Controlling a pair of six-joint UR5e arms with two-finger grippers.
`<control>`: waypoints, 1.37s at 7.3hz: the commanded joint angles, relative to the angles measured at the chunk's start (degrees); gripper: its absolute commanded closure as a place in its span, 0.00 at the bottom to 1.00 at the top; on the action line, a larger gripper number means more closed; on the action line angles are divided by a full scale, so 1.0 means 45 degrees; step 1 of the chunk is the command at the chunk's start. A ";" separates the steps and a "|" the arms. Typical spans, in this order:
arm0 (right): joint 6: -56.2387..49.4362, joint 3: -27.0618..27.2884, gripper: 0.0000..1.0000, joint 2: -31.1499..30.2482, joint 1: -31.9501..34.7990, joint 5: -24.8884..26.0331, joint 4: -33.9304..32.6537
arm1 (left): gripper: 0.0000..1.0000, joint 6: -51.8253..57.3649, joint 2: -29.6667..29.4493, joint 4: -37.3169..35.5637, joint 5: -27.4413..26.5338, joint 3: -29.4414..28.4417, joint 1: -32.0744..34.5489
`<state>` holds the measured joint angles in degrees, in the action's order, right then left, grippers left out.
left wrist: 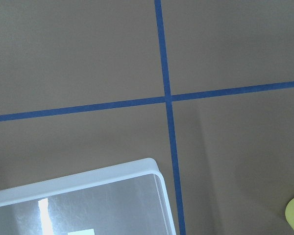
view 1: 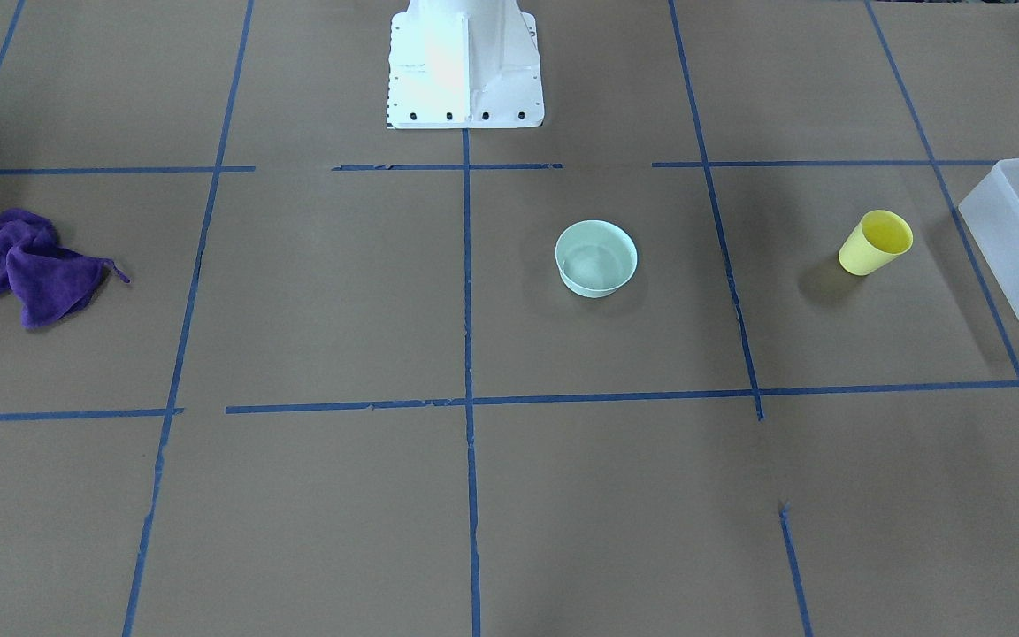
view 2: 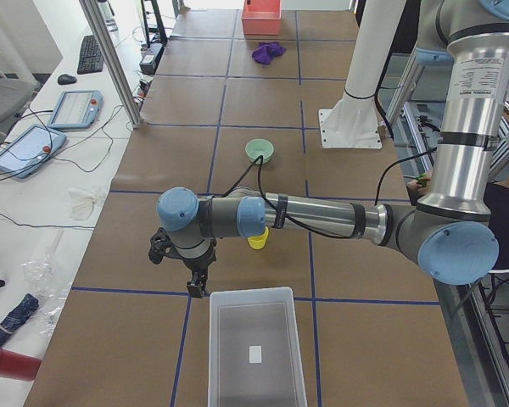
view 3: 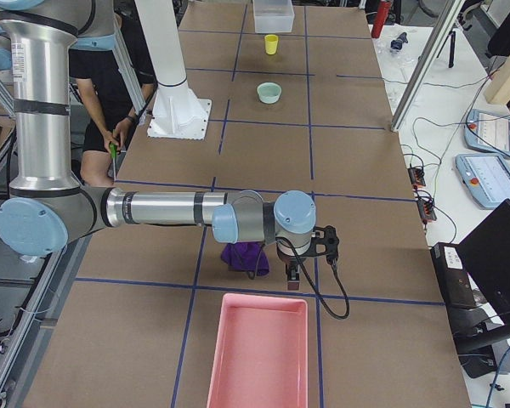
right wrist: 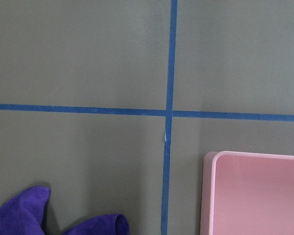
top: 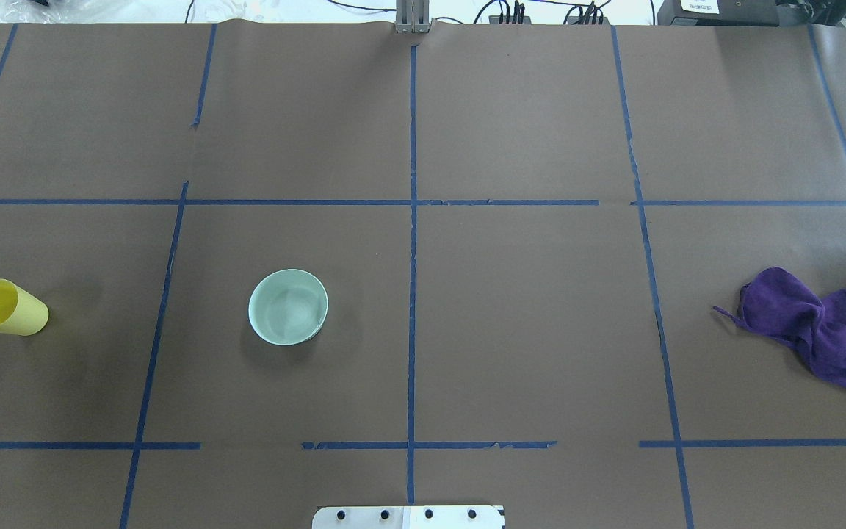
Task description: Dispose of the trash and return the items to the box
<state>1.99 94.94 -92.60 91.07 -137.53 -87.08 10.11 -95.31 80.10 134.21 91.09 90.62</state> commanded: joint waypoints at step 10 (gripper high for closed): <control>0.0221 0.0796 0.00 -0.0087 0.0036 -0.0141 -0.0199 | 0.04 -1.2457 0.3890 1.1177 -0.0976 0.1730 -0.6266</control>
<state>2.98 98.36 -92.84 91.18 -137.99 -87.96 -41.12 -80.23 125.40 131.34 98.83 66.19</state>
